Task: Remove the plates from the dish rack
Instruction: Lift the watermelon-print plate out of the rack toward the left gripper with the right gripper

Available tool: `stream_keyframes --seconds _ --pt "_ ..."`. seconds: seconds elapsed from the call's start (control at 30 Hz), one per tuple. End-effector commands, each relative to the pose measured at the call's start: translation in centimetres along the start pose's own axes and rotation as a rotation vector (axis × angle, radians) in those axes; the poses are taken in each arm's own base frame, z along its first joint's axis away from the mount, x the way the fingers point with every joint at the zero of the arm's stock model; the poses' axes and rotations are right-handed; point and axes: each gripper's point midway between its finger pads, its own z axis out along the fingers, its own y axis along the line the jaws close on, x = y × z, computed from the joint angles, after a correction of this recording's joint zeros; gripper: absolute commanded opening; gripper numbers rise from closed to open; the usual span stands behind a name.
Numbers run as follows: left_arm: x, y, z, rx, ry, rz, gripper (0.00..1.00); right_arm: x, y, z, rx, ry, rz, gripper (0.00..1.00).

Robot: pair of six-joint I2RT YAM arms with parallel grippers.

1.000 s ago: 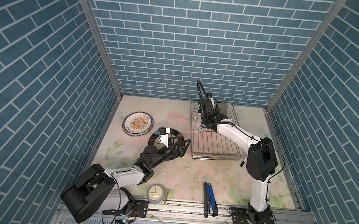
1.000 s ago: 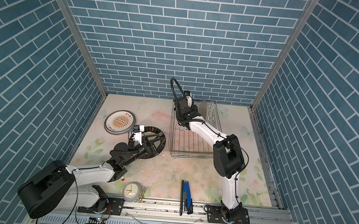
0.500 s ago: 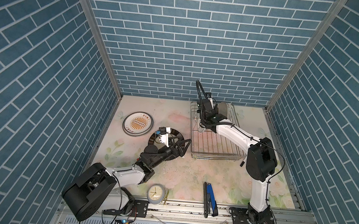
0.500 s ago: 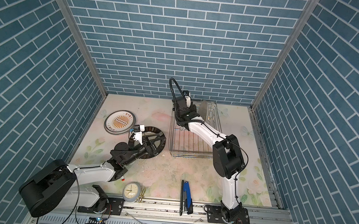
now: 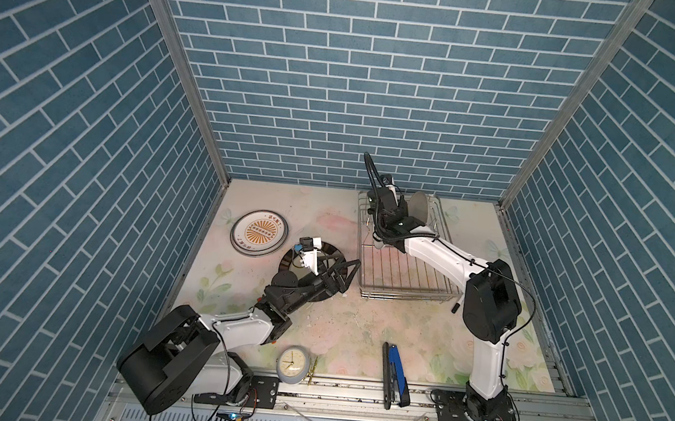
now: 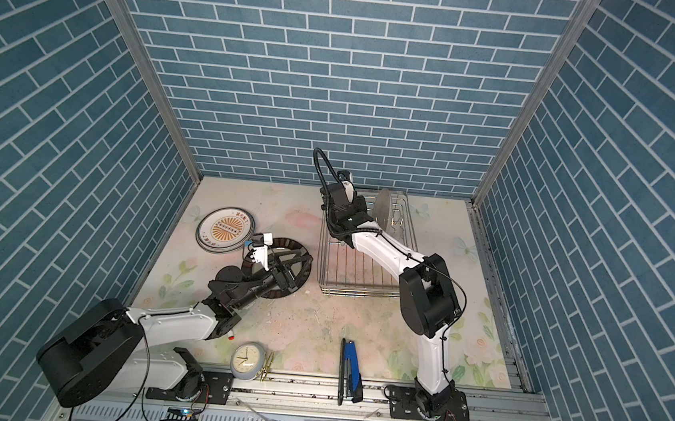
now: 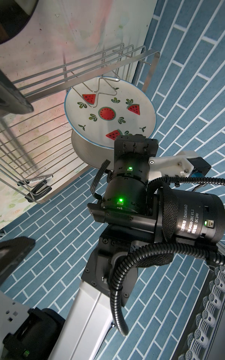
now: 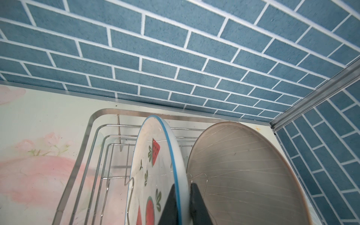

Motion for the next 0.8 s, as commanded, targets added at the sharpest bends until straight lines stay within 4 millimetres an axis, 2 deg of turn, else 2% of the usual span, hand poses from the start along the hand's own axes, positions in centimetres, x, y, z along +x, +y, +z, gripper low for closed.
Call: stream_keyframes --seconds 0.0,0.23,0.77 --pt "-0.7 -0.9 0.2 0.021 -0.015 0.015 1.00 -4.0 -3.7 -2.4 0.094 -0.094 0.000 0.00" --pt "-0.6 -0.6 0.3 0.000 -0.006 0.018 1.00 -5.2 -4.2 -3.9 0.107 -0.133 -0.012 0.00" --pt "-0.5 -0.3 0.3 -0.006 -0.006 0.013 1.00 -6.4 -5.3 -6.3 0.131 -0.182 -0.039 0.00"
